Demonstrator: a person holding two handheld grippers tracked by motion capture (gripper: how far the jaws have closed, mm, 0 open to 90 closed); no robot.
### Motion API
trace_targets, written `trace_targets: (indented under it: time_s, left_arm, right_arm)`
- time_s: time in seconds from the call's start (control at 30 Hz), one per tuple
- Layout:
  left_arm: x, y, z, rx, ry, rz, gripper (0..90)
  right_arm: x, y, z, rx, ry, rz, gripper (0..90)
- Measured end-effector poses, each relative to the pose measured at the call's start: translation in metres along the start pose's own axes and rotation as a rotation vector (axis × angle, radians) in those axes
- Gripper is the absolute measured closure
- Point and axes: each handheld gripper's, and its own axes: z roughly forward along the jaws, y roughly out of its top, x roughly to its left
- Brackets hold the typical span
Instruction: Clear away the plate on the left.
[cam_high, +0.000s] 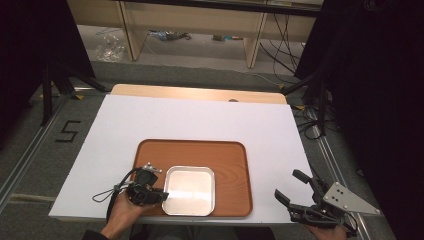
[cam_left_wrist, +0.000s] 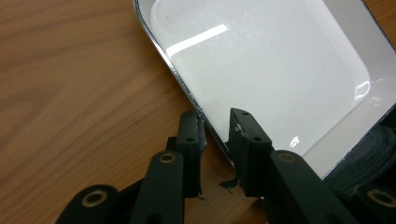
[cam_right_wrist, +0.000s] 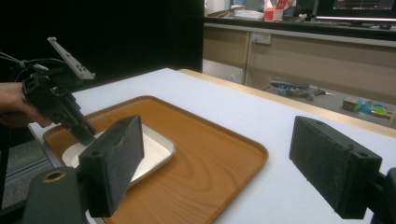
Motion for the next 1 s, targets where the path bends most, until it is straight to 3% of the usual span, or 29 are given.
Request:
trace_targets:
  time_s: [0.1, 0.17, 0.2, 0.23, 0.27, 0.43, 0.53, 0.57, 0.6, 0.63, 0.67, 0.77, 0.8, 0.83, 0.87, 0.9, 0.93, 0.97, 1.0]
  left_arm:
    - [-0.001, -0.001, 0.0, 0.002, -0.019, -0.001, 73.6]
    - [-0.002, 0.0, -0.002, 0.011, 0.002, -0.002, 73.4]
    - [-0.002, 0.0, 0.0, -0.012, -0.016, 0.0, 73.5]
    - [-0.003, 0.0, 0.0, -0.001, -0.029, 0.004, 73.8]
    - [-0.003, 0.0, 0.0, -0.012, -0.016, 0.003, 73.6]
    - [-0.004, 0.001, 0.0, 0.003, -0.027, 0.008, 73.2]
    - [-0.006, 0.001, 0.001, -0.013, -0.034, 0.007, 71.4]
    - [-0.007, 0.001, -0.001, 0.01, -0.024, 0.007, 69.4]
    - [-0.008, 0.001, 0.0, -0.004, -0.012, -0.002, 66.6]
    - [-0.009, 0.002, 0.0, 0.007, -0.025, 0.0, 65.0]
    - [-0.011, 0.002, -0.002, 0.015, -0.014, -0.006, 63.2]
    - [-0.01, 0.003, -0.005, -0.024, 0.034, 0.005, 54.0]
    - [-0.009, 0.003, -0.009, -0.027, 0.085, 0.016, 51.7]
    - [-0.009, 0.003, -0.009, -0.027, 0.085, 0.016, 49.5]
    - [-0.007, 0.004, -0.014, -0.065, 0.172, 0.034, 46.9]
    - [-0.007, 0.004, -0.014, -0.065, 0.172, 0.034, 45.1]
    - [-0.008, 0.005, -0.022, -0.087, 0.247, 0.036, 44.0]
    - [-0.008, 0.005, -0.022, -0.087, 0.247, 0.036, 42.7]
    - [-0.009, 0.005, -0.026, -0.141, 0.277, 0.027, 40.9]
  right_arm:
    - [0.0, 0.0, 0.0, -0.001, 0.001, -0.001, 18.5]
    - [0.0, 0.0, 0.0, 0.003, -0.004, 0.0, 18.5]
    - [0.0, 0.0, 0.0, 0.003, -0.004, 0.0, 18.5]
    - [0.0, 0.0, 0.0, 0.0, -0.003, 0.0, 18.5]
    - [0.0, 0.0, 0.0, -0.001, -0.003, 0.001, 18.4]
    - [0.0, 0.0, 0.0, -0.001, 0.001, 0.001, 18.5]
    - [0.0, 0.0, 0.0, 0.001, -0.002, 0.002, 18.5]
    - [0.0, 0.0, 0.0, 0.001, -0.005, 0.003, 18.5]
    - [0.0, 0.0, 0.0, 0.002, -0.005, 0.003, 18.5]
    - [0.0, 0.0, 0.0, 0.004, -0.003, 0.003, 18.5]
    - [0.0, 0.0, 0.0, 0.004, -0.006, 0.003, 18.5]
    - [0.0, 0.0, 0.0, 0.003, -0.004, 0.003, 18.5]
    - [0.0, 0.0, 0.0, 0.002, 0.001, 0.004, 18.5]
    - [0.0, 0.0, 0.0, 0.001, 0.001, 0.003, 18.5]
    - [0.0, 0.0, 0.0, 0.001, 0.0, 0.003, 18.5]
    - [0.0, 0.0, 0.0, 0.001, 0.0, 0.003, 18.5]
    - [0.0, 0.0, 0.0, 0.003, -0.002, 0.002, 18.5]
    - [0.0, 0.0, 0.0, 0.003, -0.002, 0.002, 18.5]
    - [0.0, 0.0, 0.0, 0.001, 0.001, 0.002, 18.5]
